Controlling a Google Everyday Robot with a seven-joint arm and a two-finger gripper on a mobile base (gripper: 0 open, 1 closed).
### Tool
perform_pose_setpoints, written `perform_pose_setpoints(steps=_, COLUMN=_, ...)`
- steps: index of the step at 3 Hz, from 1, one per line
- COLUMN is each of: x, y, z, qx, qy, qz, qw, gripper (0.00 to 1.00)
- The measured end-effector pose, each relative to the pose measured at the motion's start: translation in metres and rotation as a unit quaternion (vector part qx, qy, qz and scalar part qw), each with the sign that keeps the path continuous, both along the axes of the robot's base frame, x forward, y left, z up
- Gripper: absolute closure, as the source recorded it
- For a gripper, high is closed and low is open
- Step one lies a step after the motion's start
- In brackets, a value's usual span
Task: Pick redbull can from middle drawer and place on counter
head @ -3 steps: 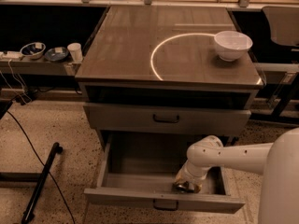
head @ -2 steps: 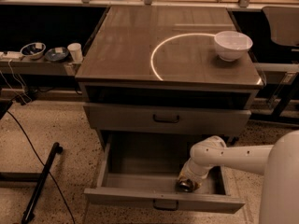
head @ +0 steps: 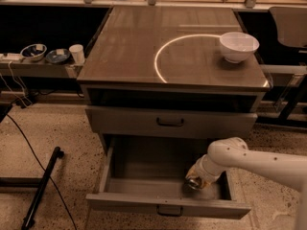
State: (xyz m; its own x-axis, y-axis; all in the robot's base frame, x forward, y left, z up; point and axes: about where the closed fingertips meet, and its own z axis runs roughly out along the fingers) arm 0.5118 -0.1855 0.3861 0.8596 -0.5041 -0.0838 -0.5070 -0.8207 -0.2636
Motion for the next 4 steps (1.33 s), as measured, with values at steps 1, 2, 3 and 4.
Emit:
perform_pose_setpoints(steps=1, x=-0.009, y=0.002, z=0.075, qx=0.068, qy=-0.055, qz=-0.006, qw=0.9961, gripper=1.00)
perform_pose_setpoints(steps=2, x=-0.039, y=-0.019, z=0.155, qx=0.104, qy=-0.087, qz=-0.018, qw=0.9905, gripper=1.00)
perform_pose_setpoints(steps=3, x=-0.071, y=-0.029, z=0.233, qx=0.102, qy=-0.124, qz=-0.010, qw=0.9870, gripper=1.00)
perform_pose_setpoints(steps=4, x=-0.086, y=-0.012, z=0.316, qx=0.068, qy=-0.193, qz=0.045, qw=0.9778, gripper=1.00)
